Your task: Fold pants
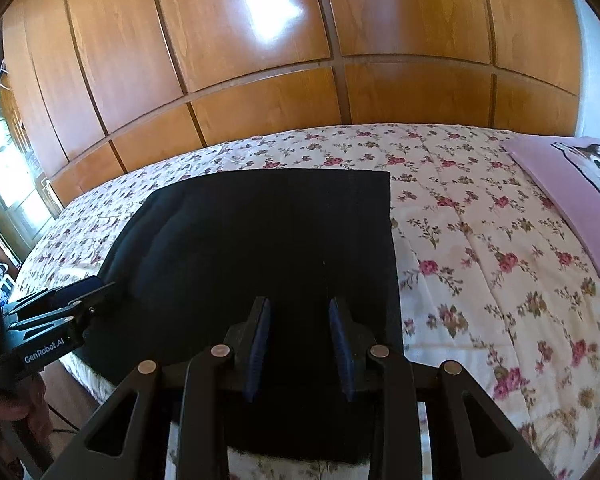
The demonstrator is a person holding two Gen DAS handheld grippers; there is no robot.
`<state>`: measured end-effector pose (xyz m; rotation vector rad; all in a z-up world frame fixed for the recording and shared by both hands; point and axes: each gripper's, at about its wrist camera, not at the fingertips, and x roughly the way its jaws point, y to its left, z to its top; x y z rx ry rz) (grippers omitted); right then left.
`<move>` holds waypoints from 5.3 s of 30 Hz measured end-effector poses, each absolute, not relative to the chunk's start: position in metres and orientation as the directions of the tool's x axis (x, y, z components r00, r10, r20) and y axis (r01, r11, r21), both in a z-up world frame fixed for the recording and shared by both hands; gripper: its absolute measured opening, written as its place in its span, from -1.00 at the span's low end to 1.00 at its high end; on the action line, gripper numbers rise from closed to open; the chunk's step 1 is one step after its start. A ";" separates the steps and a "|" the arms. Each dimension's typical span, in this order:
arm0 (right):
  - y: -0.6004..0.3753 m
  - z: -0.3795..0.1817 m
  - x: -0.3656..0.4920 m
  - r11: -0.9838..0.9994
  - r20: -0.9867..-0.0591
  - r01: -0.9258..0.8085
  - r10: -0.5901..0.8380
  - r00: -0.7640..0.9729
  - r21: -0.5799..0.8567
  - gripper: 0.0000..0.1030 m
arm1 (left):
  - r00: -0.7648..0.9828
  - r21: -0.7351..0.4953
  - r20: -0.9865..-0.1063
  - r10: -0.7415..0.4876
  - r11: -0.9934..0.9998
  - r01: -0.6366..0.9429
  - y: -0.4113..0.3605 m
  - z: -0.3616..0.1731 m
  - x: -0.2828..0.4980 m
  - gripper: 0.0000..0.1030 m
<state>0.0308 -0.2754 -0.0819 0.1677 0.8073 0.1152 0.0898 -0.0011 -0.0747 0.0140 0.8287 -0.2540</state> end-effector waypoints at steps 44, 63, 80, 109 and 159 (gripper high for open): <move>-0.355 -0.131 0.045 0.769 -0.679 0.061 0.521 0.517 0.636 0.63 | 0.406 -0.601 -0.649 -0.643 0.761 0.245 0.077 -0.114 0.150 0.50; -0.351 -0.146 0.072 0.703 -0.629 0.066 0.587 0.509 0.708 0.65 | 0.311 -0.706 -0.586 -0.748 0.660 0.257 0.074 -0.133 0.173 0.53; -0.336 -0.141 0.065 0.757 -0.639 -0.004 0.554 0.534 0.653 0.51 | 0.390 -0.588 -0.643 -0.659 0.751 0.299 0.048 -0.114 0.159 0.15; -0.317 -0.075 0.189 0.861 -0.563 -0.185 0.458 0.688 0.475 -0.11 | 0.639 -0.307 -0.624 -0.450 0.893 0.329 0.002 -0.050 0.279 -0.26; -0.324 -0.115 0.183 0.954 -0.580 0.164 0.014 0.814 0.252 0.99 | 0.764 -0.152 -0.618 -0.184 0.982 0.113 0.018 -0.116 0.247 0.54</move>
